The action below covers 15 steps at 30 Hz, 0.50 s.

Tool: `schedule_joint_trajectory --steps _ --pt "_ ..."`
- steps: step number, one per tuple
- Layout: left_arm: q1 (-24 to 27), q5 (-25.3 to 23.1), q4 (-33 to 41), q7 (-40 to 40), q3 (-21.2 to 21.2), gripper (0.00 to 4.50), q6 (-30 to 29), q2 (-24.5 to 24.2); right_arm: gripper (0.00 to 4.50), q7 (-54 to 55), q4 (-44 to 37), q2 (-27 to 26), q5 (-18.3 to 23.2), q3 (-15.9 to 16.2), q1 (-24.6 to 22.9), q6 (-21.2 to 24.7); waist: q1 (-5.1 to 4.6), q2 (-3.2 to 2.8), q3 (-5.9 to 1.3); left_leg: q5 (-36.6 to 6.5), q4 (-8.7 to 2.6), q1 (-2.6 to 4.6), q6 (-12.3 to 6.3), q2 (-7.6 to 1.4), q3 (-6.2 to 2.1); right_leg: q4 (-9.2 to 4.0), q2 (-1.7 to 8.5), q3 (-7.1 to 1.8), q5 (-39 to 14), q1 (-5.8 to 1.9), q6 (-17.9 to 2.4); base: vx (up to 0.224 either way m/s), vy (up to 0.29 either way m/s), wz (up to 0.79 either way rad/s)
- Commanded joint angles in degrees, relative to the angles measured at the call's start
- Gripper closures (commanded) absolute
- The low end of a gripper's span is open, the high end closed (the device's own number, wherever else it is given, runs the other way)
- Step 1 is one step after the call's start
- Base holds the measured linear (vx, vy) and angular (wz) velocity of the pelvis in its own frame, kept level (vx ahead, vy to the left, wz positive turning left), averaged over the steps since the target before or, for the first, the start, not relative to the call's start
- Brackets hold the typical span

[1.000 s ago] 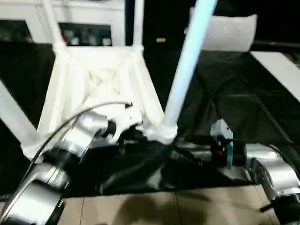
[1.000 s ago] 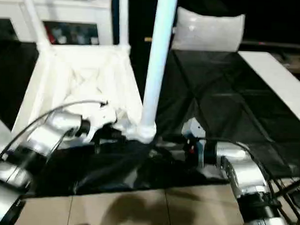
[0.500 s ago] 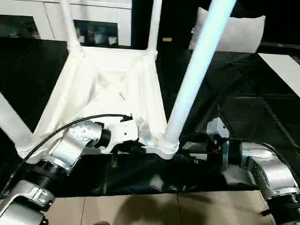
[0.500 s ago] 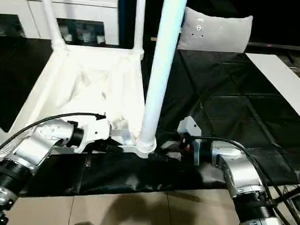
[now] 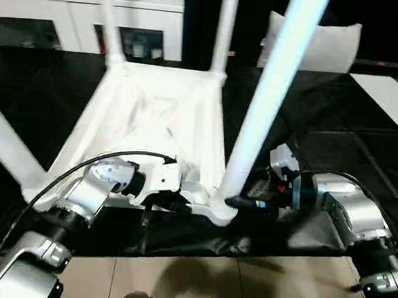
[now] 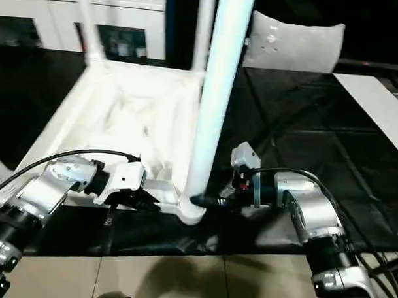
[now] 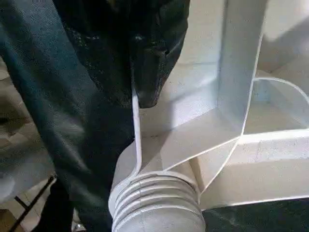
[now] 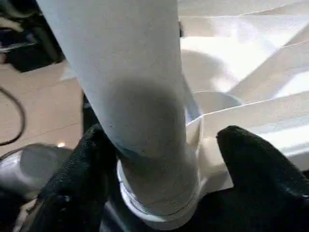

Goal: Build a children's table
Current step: Rotate leg to tighten

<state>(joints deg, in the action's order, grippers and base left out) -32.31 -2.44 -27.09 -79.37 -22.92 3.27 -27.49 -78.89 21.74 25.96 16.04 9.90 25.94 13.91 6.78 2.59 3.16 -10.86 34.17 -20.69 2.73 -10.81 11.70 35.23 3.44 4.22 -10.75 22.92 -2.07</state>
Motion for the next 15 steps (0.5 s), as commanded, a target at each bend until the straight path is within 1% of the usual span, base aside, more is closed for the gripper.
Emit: schedule_joint_trajectory --steps 1,2,3,6,7,8,9,10,11,13,15 --pt "-1.49 -1.05 -0.55 -3.01 -2.62 4.50 1.71 0.89 1.26 -2.02 1.28 0.96 0.22 0.69 1.69 0.68 -0.18 -0.26 -3.76 -8.85 -3.65 0.94 -1.76 -3.29 -1.47 -4.14 5.35 -3.27 -12.17 -2.69 -10.42 0.000 0.000 0.00" --pt "-1.83 -0.99 -1.06 -3.12 -2.65 4.50 1.95 1.04 1.33 -2.75 1.89 0.94 0.07 1.05 2.11 0.70 -0.12 -0.24 -3.77 -9.07 -3.61 0.95 -1.61 -3.22 -1.46 -4.27 5.40 -3.23 -12.79 -2.70 -10.42 0.000 0.000 0.00" --pt "-2.07 -0.91 -1.44 -3.15 -2.71 4.50 2.17 1.12 1.49 -3.15 2.45 0.92 -0.14 1.38 2.43 0.53 -0.09 -0.26 -3.74 -9.21 -3.59 0.96 -1.51 -3.22 -1.45 -4.28 5.41 -3.25 -13.08 -2.66 -10.27 0.000 0.000 0.00" --pt "-2.47 -0.68 -2.18 -3.03 -2.71 4.50 2.63 1.29 1.61 -3.72 3.75 0.75 -0.79 2.20 3.11 0.00 -0.03 -0.19 -3.73 -9.75 -3.63 0.96 -1.14 -3.25 -1.54 -4.42 5.53 -3.22 -14.66 -2.68 -9.91 0.000 0.000 0.00" --pt "-2.48 -0.67 -2.22 -3.04 -2.71 4.50 2.65 1.29 1.71 -3.75 3.79 0.74 -0.80 2.23 3.14 0.00 0.04 -0.21 -3.73 -9.69 -3.61 0.96 -1.13 -3.23 -1.52 -4.47 5.47 -3.23 -14.69 -2.67 -9.79 0.000 0.000 0.00" --pt "-2.51 -0.63 -2.55 -3.07 -2.60 4.50 2.66 1.34 1.91 -4.14 4.13 0.41 -0.73 2.34 3.42 0.21 0.14 -0.16 -3.80 -9.37 -3.64 0.93 -1.08 -3.30 -1.57 -4.32 5.48 -3.23 -14.12 -2.72 -9.79 0.000 0.000 0.00" --pt "-2.51 -0.63 -2.66 -3.03 -2.53 4.50 2.62 1.37 1.91 -4.30 4.23 0.24 -0.66 2.37 3.54 0.33 0.17 -0.18 -3.78 -9.39 -3.65 0.93 -1.14 -3.30 -1.57 -4.27 5.46 -3.21 -13.94 -2.70 -9.76 0.000 0.000 0.00" --pt "-2.51 -0.62 -2.82 -3.05 -2.44 4.50 2.58 1.41 2.00 -4.41 4.35 0.08 -0.66 2.39 3.64 0.37 0.15 -0.08 -3.80 -9.35 -3.64 0.94 -1.17 -3.29 -1.56 -4.28 5.46 -3.21 -13.91 -2.69 -9.75 0.000 0.000 0.00" --pt "-2.53 -0.60 -2.96 -3.05 -2.37 4.50 2.60 1.46 2.16 -4.45 4.44 -0.05 -0.66 2.40 3.71 0.39 0.17 -0.11 -3.80 -9.28 -3.62 0.94 -1.21 -3.29 -1.55 -4.25 5.45 -3.21 -13.86 -2.66 -9.86 0.000 0.000 0.00" --pt "-2.64 -0.28 -3.35 -2.99 -2.18 4.50 2.55 1.62 2.32 -4.58 4.75 -0.21 -0.64 2.50 3.87 0.28 0.23 -0.10 -3.78 -9.16 -3.63 0.93 -1.22 -3.31 -1.55 -4.26 5.50 -3.20 -14.00 -2.68 -9.81 0.000 0.000 0.00" --pt "-2.57 1.05 -2.99 -2.75 -1.31 4.50 1.11 2.26 2.41 -4.47 4.88 -0.64 -0.11 2.39 3.88 0.51 0.22 -0.06 -3.78 -9.42 -3.62 0.93 -1.10 -3.27 -1.55 -4.32 5.51 -3.18 -14.58 -2.67 -9.66 0.000 0.000 0.00"
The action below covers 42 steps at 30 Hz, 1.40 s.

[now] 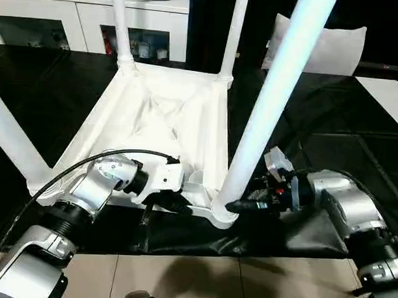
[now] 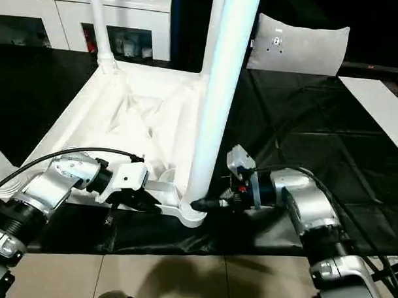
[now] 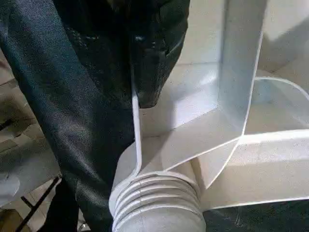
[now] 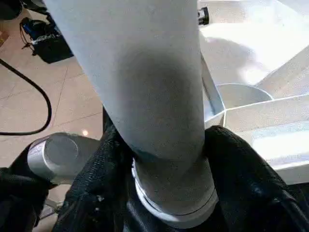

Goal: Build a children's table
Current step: Rotate leg to tighten

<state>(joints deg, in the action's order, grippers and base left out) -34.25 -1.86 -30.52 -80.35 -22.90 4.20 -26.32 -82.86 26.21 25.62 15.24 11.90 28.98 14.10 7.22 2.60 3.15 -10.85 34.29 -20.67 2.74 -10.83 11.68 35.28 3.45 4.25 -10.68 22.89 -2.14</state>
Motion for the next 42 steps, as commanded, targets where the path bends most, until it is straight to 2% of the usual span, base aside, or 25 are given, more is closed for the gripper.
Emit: schedule_joint_trajectory --steps 1,6,7,8,10,11,12,13,14,16,17,18,20,22,24,25,26,29,31,32,33,35,37,40,42 --pt "-0.60 1.06 0.82 -1.54 -0.92 4.50 -1.00 1.44 2.41 -0.51 0.31 -0.50 0.98 0.24 0.76 0.55 -0.28 -0.01 -3.74 -9.41 -3.76 0.89 -1.07 -3.25 -1.51 -4.36 5.50 -3.23 -14.72 -2.65 -9.63 0.000 0.000 0.00" --pt "0.01 1.94 2.63 2.92 1.01 4.50 -6.84 3.14 2.50 2.45 -2.49 -1.97 1.71 -0.54 -0.76 2.83 -0.38 -0.22 -3.60 -10.38 -3.81 0.96 -0.75 -3.22 -1.61 -4.69 5.52 -3.22 -17.16 -2.53 -9.10 0.000 0.000 0.00" --pt "0.16 1.74 3.10 5.36 1.55 4.50 -9.09 4.11 2.50 5.25 -3.32 -2.94 1.38 -0.93 -1.20 3.60 -0.32 -0.46 -3.59 -10.53 -3.87 1.05 -0.60 -3.26 -1.65 -4.74 5.52 -3.26 -17.34 -2.49 -8.98 0.000 0.000 0.00" --pt "0.33 1.27 3.79 7.95 1.89 4.50 -11.41 5.12 2.50 8.86 -3.90 -4.14 0.63 -1.30 -1.52 4.19 -0.43 -0.36 -3.52 -10.86 -3.90 1.13 -0.32 -3.27 -1.68 -4.82 5.56 -3.26 -17.65 -2.42 -9.04 0.000 0.000 0.00" --pt "0.39 -0.05 5.16 13.72 2.44 4.50 -16.71 7.85 2.51 19.23 -2.85 -7.76 -2.23 -2.46 -1.14 4.46 -1.04 -0.21 -3.39 -11.93 -4.17 0.99 0.62 -3.13 -1.96 -4.92 5.53 -3.16 -19.68 -2.48 -8.52 0.000 0.000 0.00" --pt "0.28 -0.49 5.40 15.23 2.53 4.50 -18.12 8.67 2.52 21.91 -2.34 -8.82 -2.83 -2.88 -0.89 4.52 -1.49 -0.16 -3.27 -13.00 -4.19 1.13 1.16 -2.94 -2.02 -5.36 5.63 -3.10 -22.88 -2.33 -7.68 0.000 0.000 0.00" --pt "0.12 -0.92 5.52 16.77 2.58 4.50 -19.20 9.53 2.53 25.27 -1.32 -9.95 -3.58 -3.50 -0.35 4.90 -2.10 0.13 -3.19 -13.55 -4.18 0.99 1.32 -2.70 -2.20 -5.84 5.83 -2.93 -26.68 -2.51 -6.41 0.000 0.000 0.00" --pt "-0.03 -1.17 5.53 18.10 2.67 4.50 -20.00 10.34 2.53 28.37 -0.24 -10.93 -4.29 -4.03 0.21 5.37 -2.44 0.12 -3.26 -13.34 -4.16 0.81 1.37 -2.67 -2.32 -5.86 5.85 -2.87 -27.57 -2.69 -5.84 0.000 0.000 0.00" --pt "-0.54 -1.73 5.28 21.47 2.92 4.50 -21.85 12.39 2.55 34.35 2.04 -12.71 -6.03 -4.76 1.34 5.17 -3.42 0.18 -3.22 -13.22 -4.25 0.43 1.31 -2.56 -2.44 -6.11 5.58 -2.66 -29.02 -2.69 -4.67 0.000 0.000 0.00" --pt "-1.13 -2.80 4.50 25.44 3.25 4.50 -22.67 14.42 2.56 40.45 3.88 -14.67 -6.65 -6.33 2.36 5.82 -3.96 0.22 -3.30 -13.46 -3.97 0.68 1.15 -2.28 -2.37 -6.42 5.62 -2.66 -30.01 -2.48 -4.30 0.000 0.000 0.00" --pt "-1.82 -2.86 3.29 29.77 4.59 4.50 -23.22 16.95 2.56 46.90 5.95 -16.44 -8.03 -7.58 3.28 3.71 -4.20 0.07 -3.30 -13.38 -3.88 0.85 0.67 -2.30 -2.37 -6.60 5.60 -2.69 -29.85 -2.30 -4.40 0.000 0.000 0.00" --pt "-2.03 -2.58 2.95 30.78 5.13 4.50 -23.35 17.65 2.56 47.72 6.32 -16.89 -7.90 -8.00 3.36 3.12 -4.58 0.10 -3.20 -13.56 -3.79 0.86 0.41 -2.12 -2.27 -6.77 5.37 -2.59 -29.91 -2.07 -4.35 0.000 0.000 0.00" --pt "-2.19 -2.62 2.91 31.73 5.53 4.50 -23.26 18.12 2.56 47.47 5.90 -17.48 -7.15 -8.83 3.03 2.98 -4.54 0.03 -3.47 -13.11 -3.71 0.91 -0.39 -2.15 -2.21 -6.74 5.38 -2.70 -28.04 -2.22 -4.63 0.000 0.000 0.00" --pt "-2.18 -3.38 3.24 32.25 5.49 4.50 -23.53 18.04 2.02 46.80 4.77 -17.76 -6.84 -9.15 2.41 2.98 -4.40 -0.01 -3.63 -11.76 -3.85 0.81 -1.46 -2.43 -2.11 -6.05 5.12 -2.96 -22.02 -2.28 -6.27 0.000 0.000 0.00" --pt "-1.57 -5.82 3.33 31.94 4.21 4.50 -21.47 15.79 1.86 44.38 1.95 -17.13 -5.73 -9.59 0.68 2.24 -4.19 -0.15 -3.67 -11.11 -3.86 0.84 -1.98 -2.51 -2.04 -5.70 5.13 -3.12 -19.34 -2.34 -7.34 0.000 0.000 0.00" --pt "-1.50 -5.97 3.28 31.83 4.12 4.50 -21.23 15.53 1.79 43.87 1.69 -16.94 -5.56 -9.60 0.50 2.12 -4.11 -0.11 -3.81 -10.54 -3.83 0.60 -2.26 -2.47 -2.07 -5.59 5.19 -3.12 -18.22 -2.59 -7.53 0.000 0.000 0.00" --pt "-1.08 -6.52 3.21 31.36 3.77 4.50 -19.57 14.41 1.67 41.89 0.74 -15.95 -5.02 -9.50 -0.25 1.30 -3.84 -0.18 -3.90 -8.98 -3.84 0.44 -2.63 -2.59 -1.99 -5.19 5.13 -3.19 -14.73 -2.74 -8.26 0.000 0.000 0.00" --pt "-0.02 -7.17 3.47 29.46 3.13 4.50 -17.16 12.06 1.46 35.99 -1.25 -12.73 -3.96 -8.74 -1.93 -0.93 -3.53 -0.17 -3.88 -8.52 -3.78 0.46 -2.97 -2.65 -1.84 -4.94 5.18 -3.20 -12.64 -2.87 -9.26 0.000 0.000 0.00" --pt "0.95 -7.27 3.75 26.96 2.21 4.50 -13.54 9.94 1.23 31.82 -2.58 -10.06 -3.70 -7.99 -3.19 -2.17 -3.11 -0.26 -3.78 -9.07 -3.88 0.47 -3.23 -2.76 -1.91 -5.11 5.26 -3.19 -12.86 -2.95 -9.13 0.000 0.000 0.00" --pt "0.95 -7.27 3.75 26.96 2.21 4.50 -13.54 9.94 1.23 31.82 -2.58 -10.06 -3.70 -7.99 -3.19 -2.17 -3.25 -0.26 -3.73 -9.42 -3.91 0.48 -3.15 -2.72 -1.84 -5.00 5.13 -3.19 -13.04 -2.89 -9.26 0.000 0.000 0.00" --pt "1.31 -7.27 3.86 26.04 1.89 4.50 -11.87 9.21 1.23 30.59 -2.95 -9.24 -3.54 -7.91 -3.55 -2.32 -3.20 -0.31 -3.65 -9.85 -3.94 0.48 -3.16 -2.67 -1.87 -5.20 5.16 -3.15 -13.96 -2.81 -9.09 0.000 0.000 0.00" --pt "2.07 -6.71 4.20 23.28 1.33 4.50 -10.03 7.48 0.91 27.10 -3.78 -7.27 -2.80 -8.20 -4.02 -2.27 -3.17 -0.33 -3.48 -11.43 -3.99 0.62 -2.75 -2.66 -1.92 -5.66 5.28 -3.10 -17.57 -2.78 -8.34 0.000 0.000 0.00" --pt "2.39 -6.31 4.29 21.40 0.99 4.50 -8.34 6.55 0.91 24.78 -4.31 -6.03 -2.52 -7.93 -4.20 -2.36 -3.26 -0.35 -3.44 -11.99 -4.11 0.73 -2.11 -2.82 -1.96 -5.65 5.20 -3.13 -18.85 -2.57 -8.09 0.000 0.000 0.00" --pt "2.79 -4.71 4.02 14.53 -0.05 4.50 -3.51 3.26 0.91 16.61 -4.24 -0.79 -3.14 -6.78 -4.00 -6.35 -2.94 -0.02 -3.34 -13.05 -4.06 0.87 -2.37 -2.88 -1.98 -5.87 5.37 -3.15 -20.89 -2.44 -7.39 0.000 0.000 0.00" --pt "2.91 -3.71 4.42 11.30 -0.47 4.50 -2.20 2.29 0.91 13.95 -3.55 0.41 -2.45 -6.39 -3.43 -7.24 -2.50 -0.02 -3.42 -12.03 -4.04 0.92 -2.31 -2.91 -1.83 -5.56 5.26 -3.25 -19.49 -2.41 -7.66 0.000 0.000 0.00"
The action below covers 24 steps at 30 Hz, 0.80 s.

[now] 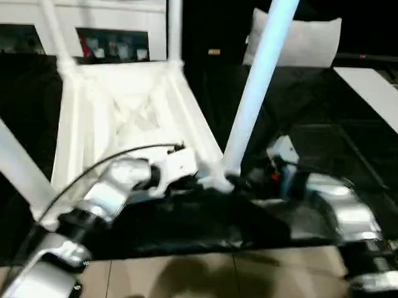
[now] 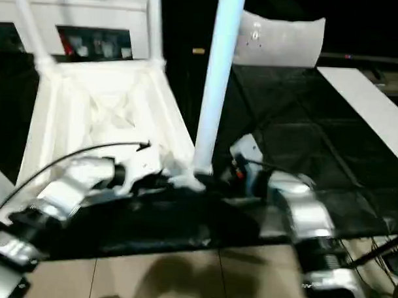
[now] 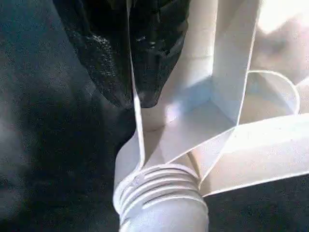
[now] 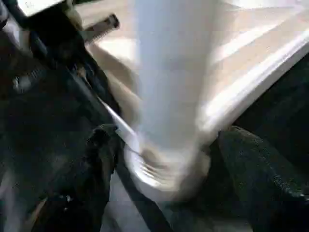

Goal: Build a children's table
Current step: Rotate leg to tighten

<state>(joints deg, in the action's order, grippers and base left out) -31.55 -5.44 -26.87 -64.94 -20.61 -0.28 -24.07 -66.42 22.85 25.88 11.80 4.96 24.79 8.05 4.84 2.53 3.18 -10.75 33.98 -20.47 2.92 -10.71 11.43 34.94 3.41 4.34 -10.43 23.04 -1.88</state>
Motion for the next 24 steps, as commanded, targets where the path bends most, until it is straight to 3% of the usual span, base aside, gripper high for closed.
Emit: schedule_joint_trajectory --steps 1,5,11,24 --pt "0.23 0.21 0.91 -5.27 -2.92 4.50 2.59 -0.27 0.91 -3.46 0.06 0.50 1.27 0.69 0.99 -1.40 0.03 -0.03 -3.45 -12.07 -3.75 0.78 -2.55 -3.05 -1.58 -5.13 5.31 -3.32 -19.36 -2.51 -8.22 0.000 0.000 0.00" --pt "0.09 1.50 1.78 -11.08 -4.31 4.50 5.67 -2.08 1.07 -10.29 0.49 2.20 1.95 2.50 1.99 -0.88 0.84 -0.03 -3.60 -10.61 -3.70 0.71 -2.85 -3.32 -1.42 -4.50 5.23 -3.24 -15.26 -2.65 -9.94 0.000 0.000 0.00" --pt "-0.93 1.58 1.53 -15.19 -5.79 4.50 7.57 -3.25 1.52 -14.31 1.42 1.86 1.79 4.93 2.69 -1.27 1.72 0.01 -3.56 -10.73 -3.68 0.80 -2.26 -3.36 -1.32 -4.50 5.45 -3.33 -16.70 -2.56 -9.59 0.000 0.000 0.00" --pt "-1.47 1.75 0.34 -16.38 -6.03 4.50 8.80 -2.75 2.53 -14.95 2.88 -1.88 2.62 6.26 3.32 -0.52 1.66 -0.14 -3.71 -10.65 -3.74 0.75 -1.50 -3.30 -1.42 -4.34 5.37 -3.27 -15.43 -2.65 -9.73 0.000 0.000 0.00"
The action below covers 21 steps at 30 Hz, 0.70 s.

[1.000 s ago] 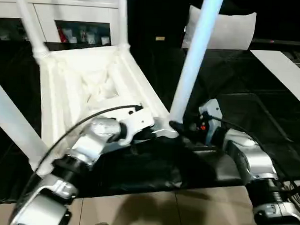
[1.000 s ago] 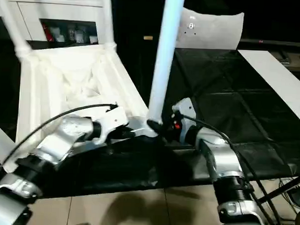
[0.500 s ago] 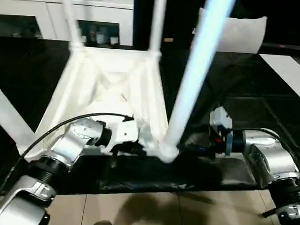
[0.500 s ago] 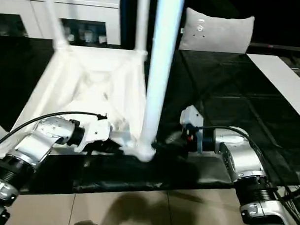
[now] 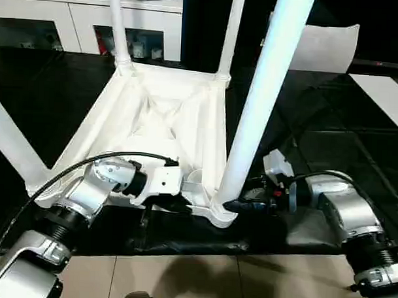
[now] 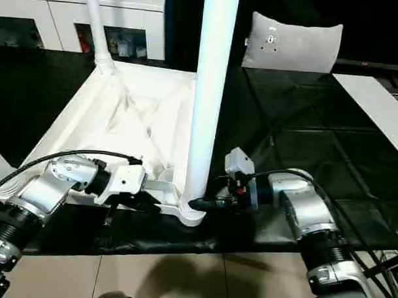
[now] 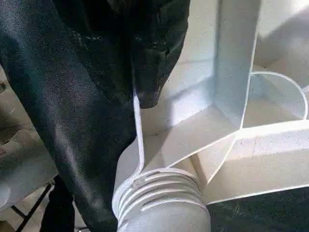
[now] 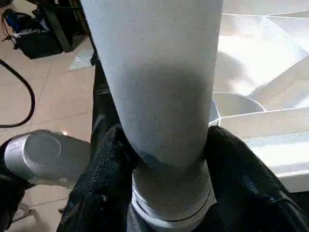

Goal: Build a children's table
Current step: Rotate leg to tighten

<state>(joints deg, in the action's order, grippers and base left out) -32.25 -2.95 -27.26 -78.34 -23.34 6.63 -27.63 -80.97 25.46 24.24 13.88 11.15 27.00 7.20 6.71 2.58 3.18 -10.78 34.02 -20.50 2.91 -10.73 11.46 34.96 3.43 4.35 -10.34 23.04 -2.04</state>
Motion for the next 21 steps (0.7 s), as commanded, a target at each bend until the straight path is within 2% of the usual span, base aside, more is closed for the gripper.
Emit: schedule_joint_trajectory --steps 1,5,6,8,9,10,11,12,13,14,15,16,17,18,19,20,21 --pt "-0.78 -0.82 0.54 -2.90 -3.20 4.50 1.90 0.86 2.57 -0.58 0.35 -0.49 0.75 0.02 1.09 0.82 -0.21 -0.18 -3.69 -10.70 -3.78 0.76 -1.43 -3.26 -1.47 -4.38 5.38 -3.28 -15.77 -2.69 -9.50 0.000 0.000 0.00" --pt "-0.23 1.00 1.75 -2.75 -2.04 4.50 -0.89 1.58 2.59 -0.04 -0.54 -0.79 1.62 -0.19 0.53 2.33 -0.19 -0.14 -3.66 -10.55 -3.80 0.75 -1.33 -3.27 -1.44 -4.42 5.34 -3.25 -16.74 -2.70 -9.31 0.000 0.000 0.00" --pt "-0.03 1.35 2.64 -1.83 -1.61 4.50 -2.75 2.01 2.59 1.97 -1.07 -1.06 1.13 -0.20 0.39 3.68 -0.24 0.00 -3.65 -10.65 -3.79 0.76 -1.39 -3.28 -1.45 -4.47 5.33 -3.25 -16.85 -2.63 -9.25 0.000 0.000 0.00" --pt "0.19 1.52 3.78 -0.33 -1.11 4.50 -5.09 2.62 2.59 5.41 -1.66 -1.65 0.12 -0.30 0.29 5.39 -0.40 -0.12 -3.53 -10.69 -3.90 0.75 -1.06 -3.29 -1.52 -4.50 5.36 -3.27 -17.57 -2.65 -9.13 0.000 0.000 0.00" --pt "0.06 1.18 4.26 2.10 -0.53 4.50 -7.31 3.60 2.59 8.44 -1.91 -2.51 -0.57 -0.55 0.35 6.87 -0.59 -0.10 -3.44 -11.60 -3.91 0.78 -0.82 -3.19 -1.54 -4.69 5.39 -3.26 -19.46 -2.58 -8.66 0.000 0.000 0.00" --pt "-0.61 1.48 4.81 7.26 1.09 4.50 -13.09 6.64 2.59 15.53 -2.03 -5.30 -1.72 -1.52 0.71 8.99 -0.69 -0.04 -3.38 -12.00 -3.97 0.79 -0.66 -3.15 -1.62 -4.85 5.41 -3.25 -20.65 -2.57 -8.29 0.000 0.000 0.00" --pt "-0.75 1.65 4.91 8.12 1.41 4.50 -14.27 7.26 2.59 16.97 -2.01 -5.93 -1.89 -1.77 0.81 9.46 -1.12 -0.09 -2.95 -13.33 -4.06 1.01 0.12 -3.01 -1.64 -5.33 5.38 -3.26 -24.05 -2.19 -7.66 0.000 0.000 0.00" --pt "-1.23 1.80 5.01 10.71 2.13 4.50 -16.84 9.06 2.60 21.53 -1.85 -7.91 -2.69 -2.43 1.22 10.44 -1.43 -0.25 -2.83 -15.31 -3.93 1.41 0.79 -2.75 -1.83 -6.03 5.62 -3.02 -29.94 -2.03 -6.13 0.000 0.000 0.00" --pt "-1.54 1.48 4.81 12.49 2.30 4.50 -17.92 10.14 2.60 25.28 -1.35 -9.41 -3.67 -2.88 1.70 10.62 -1.67 -0.15 -2.84 -15.82 -3.91 1.39 1.02 -2.66 -1.98 -6.31 5.69 -2.87 -32.10 -2.01 -5.33 0.000 0.000 0.00" --pt "-1.55 1.47 4.81 12.56 2.31 4.50 -17.96 10.18 2.60 25.42 -1.33 -9.47 -3.71 -2.90 1.72 10.63 -2.29 -0.02 -2.99 -15.79 -4.05 0.97 1.37 -2.57 -2.32 -6.52 5.79 -2.59 -34.02 -2.46 -3.84 0.000 0.000 0.00" --pt "-2.04 0.34 3.89 15.75 2.32 4.50 -18.79 11.91 2.60 31.99 0.26 -11.99 -5.09 -3.88 2.95 11.94 -2.62 0.07 -3.03 -15.56 -4.18 0.61 1.32 -2.54 -2.50 -6.58 5.78 -2.45 -34.09 -2.68 -3.30 0.000 0.000 0.00" --pt "-2.49 -0.86 2.83 18.64 2.24 4.50 -19.34 13.43 2.60 37.88 2.24 -14.05 -6.38 -4.73 4.28 12.68 -3.46 0.07 -3.14 -15.38 -4.28 0.31 1.42 -2.59 -2.60 -6.39 5.55 -2.42 -32.80 -2.70 -3.13 0.000 0.000 0.00" --pt "-3.15 -2.98 1.49 21.84 1.65 4.50 -19.37 14.86 2.60 44.48 5.27 -16.31 -6.68 -6.61 5.98 12.89 -4.29 0.01 -3.11 -16.17 -4.20 0.44 1.69 -2.43 -2.75 -6.60 5.48 -2.20 -33.27 -2.46 -3.14 0.000 0.000 0.00" --pt "-3.32 -3.47 1.28 22.65 1.57 4.50 -19.49 15.21 2.60 45.62 5.74 -16.79 -6.43 -7.10 6.25 12.98 -4.90 0.04 -3.26 -16.38 -3.87 0.58 1.55 -2.22 -2.74 -6.71 5.63 -2.19 -33.38 -2.39 -3.21 0.000 0.000 0.00" --pt "-3.59 -3.88 1.00 23.93 1.67 4.50 -19.99 15.88 2.60 46.98 6.30 -17.45 -6.10 -7.69 6.49 12.63 -4.92 -0.08 -3.35 -15.78 -3.88 0.42 1.22 -2.23 -2.78 -6.80 5.76 -2.19 -32.76 -2.63 -3.26 0.000 0.000 0.00" --pt "-3.90 -3.74 0.76 24.96 2.02 4.50 -20.45 16.64 2.60 47.56 6.57 -17.94 -5.72 -8.07 6.48 11.67 -4.78 -0.42 -3.43 -14.90 -3.90 0.61 0.22 -2.54 -2.56 -6.91 5.74 -2.22 -29.08 -2.52 -4.17 0.000 0.000 0.00" --pt "-4.00 -3.73 0.96 25.57 2.34 4.50 -21.05 17.13 2.25 47.83 6.07 -18.08 -6.31 -7.92 6.25 10.98 -4.74 -0.39 -3.46 -14.74 -3.91 0.73 0.03 -2.64 -2.49 -6.80 5.65 -2.23 -27.50 -2.42 -4.81 0.000 0.000 0.00"
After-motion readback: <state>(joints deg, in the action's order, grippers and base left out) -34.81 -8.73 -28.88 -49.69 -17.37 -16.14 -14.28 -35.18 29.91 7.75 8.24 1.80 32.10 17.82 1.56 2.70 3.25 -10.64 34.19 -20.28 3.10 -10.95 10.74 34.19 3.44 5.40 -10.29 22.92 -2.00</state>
